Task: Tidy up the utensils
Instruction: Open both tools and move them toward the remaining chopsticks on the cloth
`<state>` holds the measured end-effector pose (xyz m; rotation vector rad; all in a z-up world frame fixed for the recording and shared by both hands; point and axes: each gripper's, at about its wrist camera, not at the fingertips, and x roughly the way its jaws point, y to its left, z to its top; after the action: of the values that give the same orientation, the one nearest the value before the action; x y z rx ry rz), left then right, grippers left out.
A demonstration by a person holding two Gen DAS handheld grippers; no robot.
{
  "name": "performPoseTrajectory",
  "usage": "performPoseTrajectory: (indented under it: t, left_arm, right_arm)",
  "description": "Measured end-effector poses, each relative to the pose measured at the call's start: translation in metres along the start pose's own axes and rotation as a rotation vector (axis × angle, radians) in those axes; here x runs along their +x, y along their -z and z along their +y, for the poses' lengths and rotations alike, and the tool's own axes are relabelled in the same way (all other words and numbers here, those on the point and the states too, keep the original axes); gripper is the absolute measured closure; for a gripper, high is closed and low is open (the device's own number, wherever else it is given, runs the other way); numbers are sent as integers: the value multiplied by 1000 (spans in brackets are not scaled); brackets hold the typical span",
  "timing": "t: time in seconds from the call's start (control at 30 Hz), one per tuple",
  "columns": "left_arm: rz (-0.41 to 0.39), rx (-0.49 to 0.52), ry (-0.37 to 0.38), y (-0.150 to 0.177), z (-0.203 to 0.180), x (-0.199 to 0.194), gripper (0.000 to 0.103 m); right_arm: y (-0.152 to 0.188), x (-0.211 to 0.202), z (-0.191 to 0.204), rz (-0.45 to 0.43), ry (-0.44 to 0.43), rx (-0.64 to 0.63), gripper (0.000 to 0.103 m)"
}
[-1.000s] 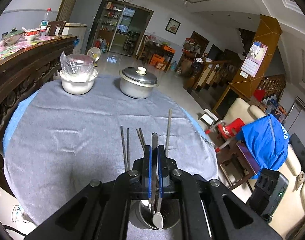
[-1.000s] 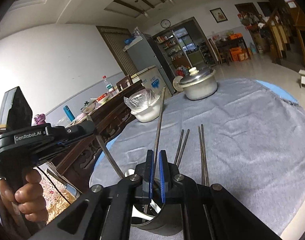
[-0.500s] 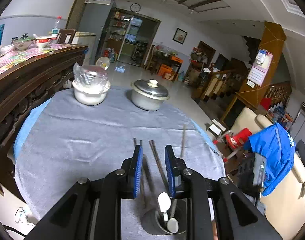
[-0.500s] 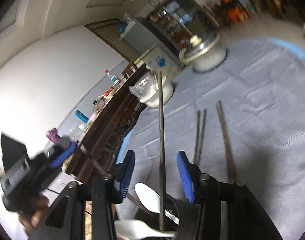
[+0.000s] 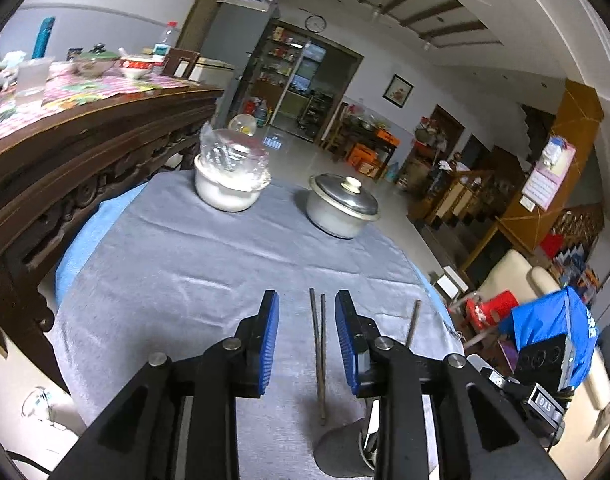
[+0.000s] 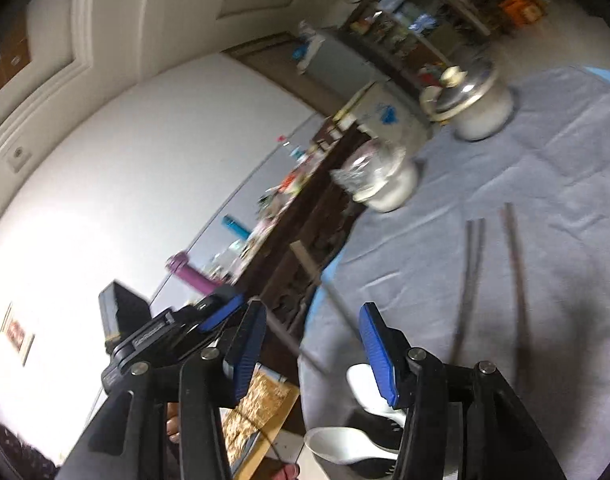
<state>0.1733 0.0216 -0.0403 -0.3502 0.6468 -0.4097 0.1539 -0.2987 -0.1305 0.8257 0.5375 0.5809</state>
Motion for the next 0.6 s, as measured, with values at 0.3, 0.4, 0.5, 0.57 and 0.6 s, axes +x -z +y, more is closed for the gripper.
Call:
performPoseTrajectory:
  t: [0.3,0.4,0.5,0.57,0.6]
  left_arm:
    - [76,22,-71,0,21,23,66]
    - [121,11,-88,5,30,37,66]
    - [162,-10,-97,13,38,50,66]
    - [195,-14,-106,19,41,59,66]
    - [204,-15,-108,21,41,61,66]
  right_arm:
    - [-11,-9,-30,-57,141,98,50]
    - [-13,-7,-36,-50,153,107,50]
    - [-14,-4,-39,-41,164,110,50]
    - [-13,-3,-42,-37,171,113,50]
    - [-12,-2,-44,-34,171,116,50]
